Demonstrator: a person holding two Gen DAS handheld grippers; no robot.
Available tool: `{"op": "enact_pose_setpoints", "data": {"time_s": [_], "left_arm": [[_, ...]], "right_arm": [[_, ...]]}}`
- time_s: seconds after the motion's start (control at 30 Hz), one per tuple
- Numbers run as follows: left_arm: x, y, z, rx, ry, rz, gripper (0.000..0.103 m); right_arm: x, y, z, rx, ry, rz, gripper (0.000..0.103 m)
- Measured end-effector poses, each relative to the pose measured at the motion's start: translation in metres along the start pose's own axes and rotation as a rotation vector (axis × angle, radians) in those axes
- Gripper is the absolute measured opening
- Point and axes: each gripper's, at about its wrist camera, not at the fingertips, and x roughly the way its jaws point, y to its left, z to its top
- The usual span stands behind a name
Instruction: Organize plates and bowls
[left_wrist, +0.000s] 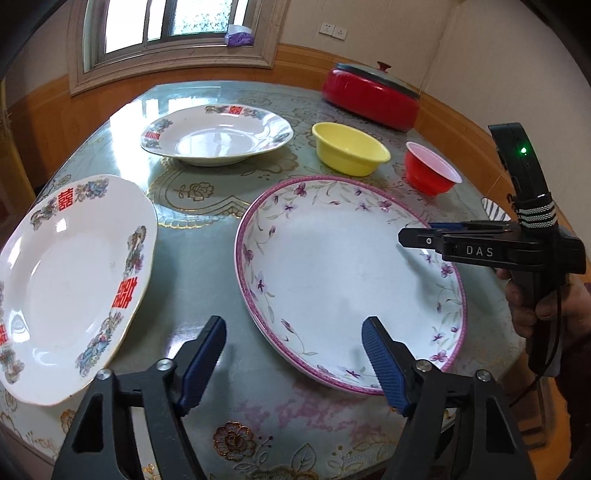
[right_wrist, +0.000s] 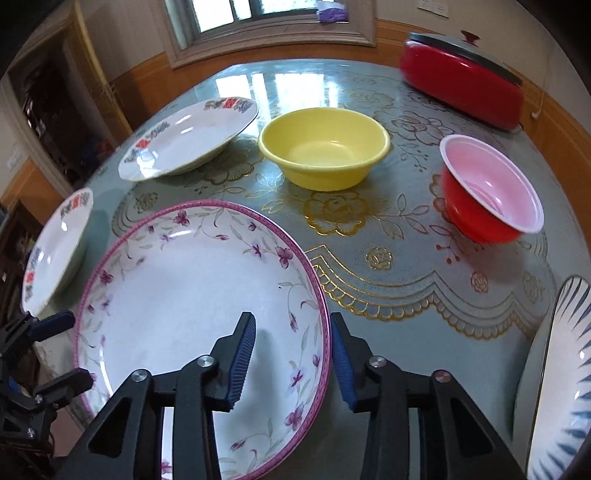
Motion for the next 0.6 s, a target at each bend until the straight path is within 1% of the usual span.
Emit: {"op": "enact_pose_setpoints", "data": {"time_s": [0.03,0.1,0.13,0.17,0.2,0.33,0.4,0.5,0.6], "left_arm": [[0.003,0.0,0.0,-0.002,0.008,0.008,0.066],[0.009,0.0,0.0,-0.012,0.029,0.017,0.051],[0.013,0.0,0.0,-0.015,0.039,0.025,0.049],[0.014,-0.001,-0.001,-0.016,0.034,0.037,0.044],[0.015,-0.002,0.0,-0.013,0.031,0.049,0.041],[0.017,-0.005,0.001,0.001,0.025,0.072,0.039],[0.017,-0.005,0.0,0.017,0.01,0.087,0.036],[0.014,0.001,-0.001,0.002,0.011,0.069,0.031],[0.008,0.002,-0.008,0.013,0.02,0.053,0.03]], "right_arm": [[0.001,0.001,0.0,-0.02,0.002,-0.009,0.037],[0.002,0.002,0.0,-0.06,0.007,-0.028,0.033],[0.003,0.002,0.001,-0.076,0.013,-0.034,0.03],[0.003,0.001,0.0,-0.091,0.018,-0.035,0.029],[0.003,0.0,0.001,-0.1,0.019,-0.028,0.029],[0.003,-0.003,0.002,-0.107,0.025,-0.01,0.029],[0.002,-0.004,0.001,-0.108,0.029,0.003,0.029],[-0.001,-0.004,-0.004,-0.118,0.032,0.016,0.029],[-0.006,-0.003,-0.014,-0.134,0.037,0.039,0.029]]}}
